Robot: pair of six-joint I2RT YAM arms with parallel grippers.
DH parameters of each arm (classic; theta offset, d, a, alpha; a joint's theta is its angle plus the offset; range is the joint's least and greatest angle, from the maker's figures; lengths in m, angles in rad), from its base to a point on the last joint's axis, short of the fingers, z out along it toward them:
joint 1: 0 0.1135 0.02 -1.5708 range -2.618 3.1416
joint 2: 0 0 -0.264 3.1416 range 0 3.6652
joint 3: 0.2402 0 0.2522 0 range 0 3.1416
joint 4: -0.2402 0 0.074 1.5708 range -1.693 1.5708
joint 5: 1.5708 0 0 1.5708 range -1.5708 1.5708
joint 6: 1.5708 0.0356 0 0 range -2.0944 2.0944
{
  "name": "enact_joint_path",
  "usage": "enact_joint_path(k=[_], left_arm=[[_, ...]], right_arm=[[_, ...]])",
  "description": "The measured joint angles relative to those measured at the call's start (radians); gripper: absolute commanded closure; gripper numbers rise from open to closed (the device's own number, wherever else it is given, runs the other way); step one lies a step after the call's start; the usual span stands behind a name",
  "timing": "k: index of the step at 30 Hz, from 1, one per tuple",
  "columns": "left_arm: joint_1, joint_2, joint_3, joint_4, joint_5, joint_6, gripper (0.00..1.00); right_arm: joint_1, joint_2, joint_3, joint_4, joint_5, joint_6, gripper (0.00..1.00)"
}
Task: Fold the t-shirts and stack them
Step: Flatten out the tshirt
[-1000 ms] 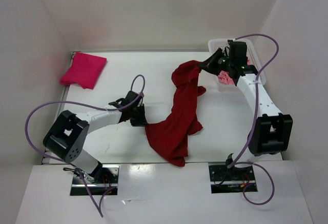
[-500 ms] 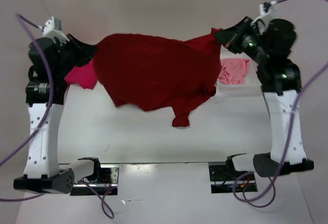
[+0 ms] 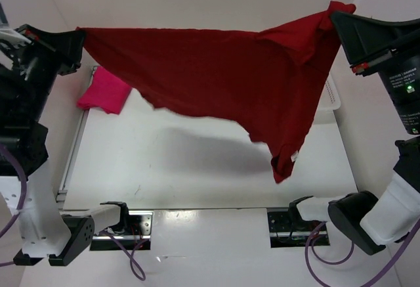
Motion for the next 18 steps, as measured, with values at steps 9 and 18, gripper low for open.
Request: enact_joint_path(k=[9, 18], left_arm=[[0.0, -0.028, -0.016, 0.016, -0.063, 0.064, 0.98], [0.001, 0.156, -0.59, 0.232, -0.066, 0.066, 0.97]], right_arm=[[-0.004, 0.148, 0.01, 0.108, 0.015, -0.039, 1.0], [-0.159, 0.785, -0.038, 0.146, -0.134, -0.037, 1.0]])
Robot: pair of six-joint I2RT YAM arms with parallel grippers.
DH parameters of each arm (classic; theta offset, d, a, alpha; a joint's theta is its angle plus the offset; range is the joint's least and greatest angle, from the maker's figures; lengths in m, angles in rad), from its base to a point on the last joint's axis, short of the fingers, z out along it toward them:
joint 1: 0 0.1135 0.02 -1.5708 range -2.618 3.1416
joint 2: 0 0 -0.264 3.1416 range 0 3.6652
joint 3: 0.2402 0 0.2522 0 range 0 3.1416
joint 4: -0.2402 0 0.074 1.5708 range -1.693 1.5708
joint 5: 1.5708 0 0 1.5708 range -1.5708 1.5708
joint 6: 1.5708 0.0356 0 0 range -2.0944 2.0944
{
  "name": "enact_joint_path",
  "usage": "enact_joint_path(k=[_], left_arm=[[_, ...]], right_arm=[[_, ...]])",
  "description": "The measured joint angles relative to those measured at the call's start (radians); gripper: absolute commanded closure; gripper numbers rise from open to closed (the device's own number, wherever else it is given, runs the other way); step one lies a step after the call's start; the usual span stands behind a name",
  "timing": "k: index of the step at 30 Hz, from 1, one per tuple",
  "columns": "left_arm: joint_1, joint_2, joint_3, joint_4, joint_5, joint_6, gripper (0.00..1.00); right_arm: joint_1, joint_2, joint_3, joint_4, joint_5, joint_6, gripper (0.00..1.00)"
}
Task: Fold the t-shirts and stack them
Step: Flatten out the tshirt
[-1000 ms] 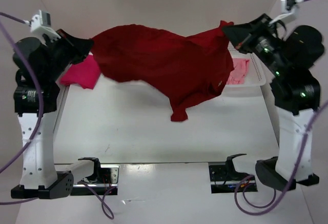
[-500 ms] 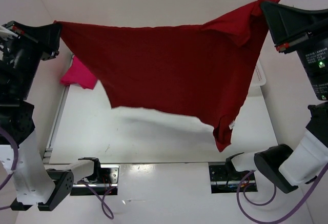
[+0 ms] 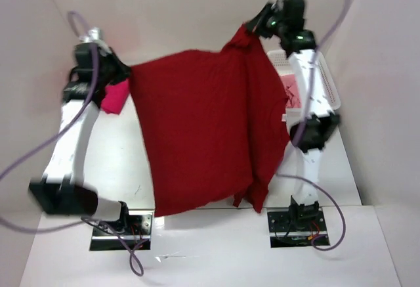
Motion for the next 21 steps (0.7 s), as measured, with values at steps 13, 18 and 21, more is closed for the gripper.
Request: enact_joint_path(k=[13, 18, 21], left_arm=[[0.018, 0.721, 0.381, 0.048, -0.031, 0.01, 0.65], [0.03, 0.683, 0.443, 0.093, -0.031, 0.033, 0.0], [0.036, 0.61, 0.376, 0.113, 0.006, 0.031, 0.0]], right_arm=[[-0.01, 0.491, 0.227, -0.163, 0.003, 0.065, 0.56], [-0.006, 0.338, 0.198, -0.156, 0.019, 0.046, 0.38], [-0.001, 0.164, 0.055, -0.145, 0.039, 0.016, 0.43]])
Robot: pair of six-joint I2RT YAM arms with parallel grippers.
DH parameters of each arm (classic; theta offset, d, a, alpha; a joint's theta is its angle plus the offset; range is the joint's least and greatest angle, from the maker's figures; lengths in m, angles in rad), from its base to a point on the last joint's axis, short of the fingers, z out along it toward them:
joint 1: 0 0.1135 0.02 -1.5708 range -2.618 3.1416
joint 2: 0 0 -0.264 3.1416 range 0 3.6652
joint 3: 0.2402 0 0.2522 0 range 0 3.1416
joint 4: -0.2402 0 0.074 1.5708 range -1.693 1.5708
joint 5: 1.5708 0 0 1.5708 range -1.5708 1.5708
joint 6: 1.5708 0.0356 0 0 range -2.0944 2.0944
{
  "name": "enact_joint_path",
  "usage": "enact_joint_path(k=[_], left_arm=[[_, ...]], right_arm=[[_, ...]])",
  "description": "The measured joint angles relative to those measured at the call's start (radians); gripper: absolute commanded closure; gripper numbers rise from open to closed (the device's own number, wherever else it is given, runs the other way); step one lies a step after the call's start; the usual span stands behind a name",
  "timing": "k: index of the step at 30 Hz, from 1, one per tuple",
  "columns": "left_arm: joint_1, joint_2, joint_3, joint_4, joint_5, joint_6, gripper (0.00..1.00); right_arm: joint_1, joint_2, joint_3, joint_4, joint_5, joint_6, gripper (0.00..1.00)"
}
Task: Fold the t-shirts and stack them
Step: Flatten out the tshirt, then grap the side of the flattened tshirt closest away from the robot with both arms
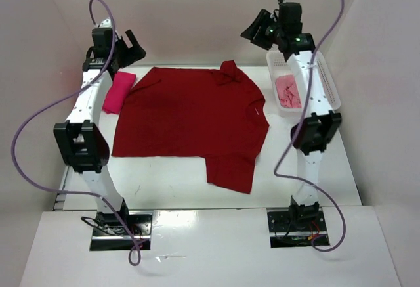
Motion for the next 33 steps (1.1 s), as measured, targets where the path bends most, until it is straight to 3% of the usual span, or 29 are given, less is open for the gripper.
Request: enact_joint_path(k=[2, 3, 4, 6, 8, 10, 12, 14, 16, 21, 26, 33], left_arm=[[0.001, -0.101, -0.135, 0.038, 0.034, -0.006, 0.0], [0.001, -0.169, -0.236, 0.061, 0.05, -0.01, 0.0], [0.001, -0.225, -0.313, 0.06, 0.063, -0.014, 0.0], [0.0, -0.352, -0.48, 0.071, 0.084, -0.029, 0.28], [0.002, -0.474, -0.639, 0.072, 0.098, -0.041, 0.65], [0.018, -0.576, -0.775, 0.066, 0.119, -0.06, 0.74], [0.057, -0.667, -0.903, 0.056, 0.128, -0.079, 0.75], [0.112, -0.729, -1.011, 0.034, 0.127, -0.107, 0.63], [0.156, -0.743, -1.08, 0.019, 0.121, -0.138, 0.54], [0.221, -0.74, -1.217, 0.008, 0.085, -0.235, 0.47], [0.271, -0.738, -1.294, 0.02, 0.013, -0.3, 0.47], [0.373, -0.73, -1.328, 0.048, -0.068, -0.343, 0.45]], right_arm=[[0.003, -0.152, -0.174, 0.051, 0.01, -0.016, 0.62], [0.005, -0.232, -0.275, 0.08, 0.012, -0.018, 0.78], [0.006, -0.312, -0.385, 0.116, 0.016, -0.021, 0.85], [0.01, -0.468, -0.608, 0.177, 0.015, -0.013, 0.97], [0.015, -0.594, -0.81, 0.224, 0.013, -0.008, 0.99], [0.023, -0.692, -1.002, 0.255, 0.012, 0.001, 0.99], [0.039, -0.765, -1.165, 0.262, 0.012, 0.01, 0.99], [0.065, -0.829, -1.321, 0.272, 0.013, 0.022, 0.97], [0.091, -0.899, -1.479, 0.275, 0.008, 0.041, 0.93], [0.109, -1.102, -1.772, 0.239, 0.017, 0.112, 0.83], [0.109, -1.268, -1.885, 0.22, 0.014, 0.198, 0.77], [0.113, -1.346, -1.975, 0.208, 0.014, 0.284, 0.73]])
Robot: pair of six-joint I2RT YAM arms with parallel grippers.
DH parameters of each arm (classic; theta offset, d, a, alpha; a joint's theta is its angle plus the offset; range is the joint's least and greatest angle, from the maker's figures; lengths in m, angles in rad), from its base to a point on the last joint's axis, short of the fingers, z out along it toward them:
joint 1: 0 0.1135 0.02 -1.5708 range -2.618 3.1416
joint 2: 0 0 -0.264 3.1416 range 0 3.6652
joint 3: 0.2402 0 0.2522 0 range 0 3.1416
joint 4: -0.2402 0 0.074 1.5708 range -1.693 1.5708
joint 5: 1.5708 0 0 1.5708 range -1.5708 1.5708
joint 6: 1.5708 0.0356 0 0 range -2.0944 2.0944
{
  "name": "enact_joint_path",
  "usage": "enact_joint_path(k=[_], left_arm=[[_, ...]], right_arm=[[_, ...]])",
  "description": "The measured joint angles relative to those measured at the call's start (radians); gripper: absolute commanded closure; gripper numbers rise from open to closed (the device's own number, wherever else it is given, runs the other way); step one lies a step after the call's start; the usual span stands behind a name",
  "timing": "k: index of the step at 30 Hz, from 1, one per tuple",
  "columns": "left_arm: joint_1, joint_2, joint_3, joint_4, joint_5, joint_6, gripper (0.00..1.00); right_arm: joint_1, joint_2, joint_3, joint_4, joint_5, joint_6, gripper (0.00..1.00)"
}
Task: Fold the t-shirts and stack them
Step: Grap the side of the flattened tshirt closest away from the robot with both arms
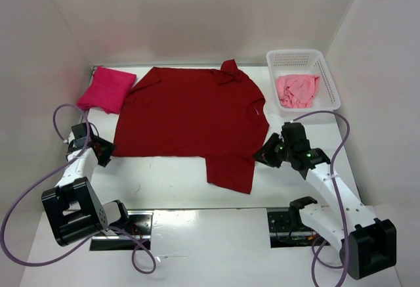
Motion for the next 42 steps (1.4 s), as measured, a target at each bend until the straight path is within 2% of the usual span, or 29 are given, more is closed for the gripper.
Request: enact_joint_path(k=[9, 20, 23, 25, 28, 31, 33, 34, 36, 39, 41, 42], left_arm=[[0.07, 0.09, -0.05, 0.119, 0.0, -0.035, 0.56], [0.07, 0.086, -0.076, 0.207, 0.069, -0.052, 0.56], [0.07, 0.103, -0.08, 0.221, 0.095, -0.05, 0.61], [0.07, 0.129, -0.077, 0.242, 0.12, -0.053, 0.67], [0.071, 0.145, -0.077, 0.264, 0.135, -0.053, 0.73], [0.071, 0.147, -0.077, 0.269, 0.14, -0.056, 0.85], [0.07, 0.148, -0.077, 0.271, 0.147, -0.054, 0.97], [0.07, 0.151, -0.075, 0.27, 0.15, -0.054, 0.99], [0.07, 0.161, -0.069, 0.268, 0.155, -0.05, 1.0], [0.07, 0.156, -0.068, 0.261, 0.159, -0.048, 1.0], [0.07, 0.15, -0.067, 0.261, 0.162, -0.047, 1.0], [0.07, 0.148, -0.066, 0.26, 0.166, -0.047, 1.0]], right_arm=[[0.016, -0.035, -0.015, -0.015, 0.031, 0.066, 0.72], [0.056, -0.103, -0.105, -0.036, 0.075, 0.154, 0.7], [0.075, -0.122, -0.108, -0.054, 0.105, 0.181, 0.68], [0.093, -0.12, -0.108, -0.065, 0.135, 0.206, 0.63], [0.157, -0.114, -0.108, -0.094, 0.193, 0.256, 0.62], [0.251, -0.089, -0.108, -0.125, 0.238, 0.314, 0.61], [0.284, -0.066, -0.108, -0.142, 0.249, 0.341, 0.61], [0.288, -0.055, -0.108, -0.147, 0.254, 0.353, 0.61], [0.294, -0.035, -0.108, -0.158, 0.262, 0.375, 0.66], [0.311, -0.027, -0.108, -0.178, 0.263, 0.421, 0.69], [0.32, -0.032, -0.115, -0.182, 0.255, 0.463, 0.68], [0.32, -0.04, -0.126, -0.183, 0.252, 0.488, 0.63]])
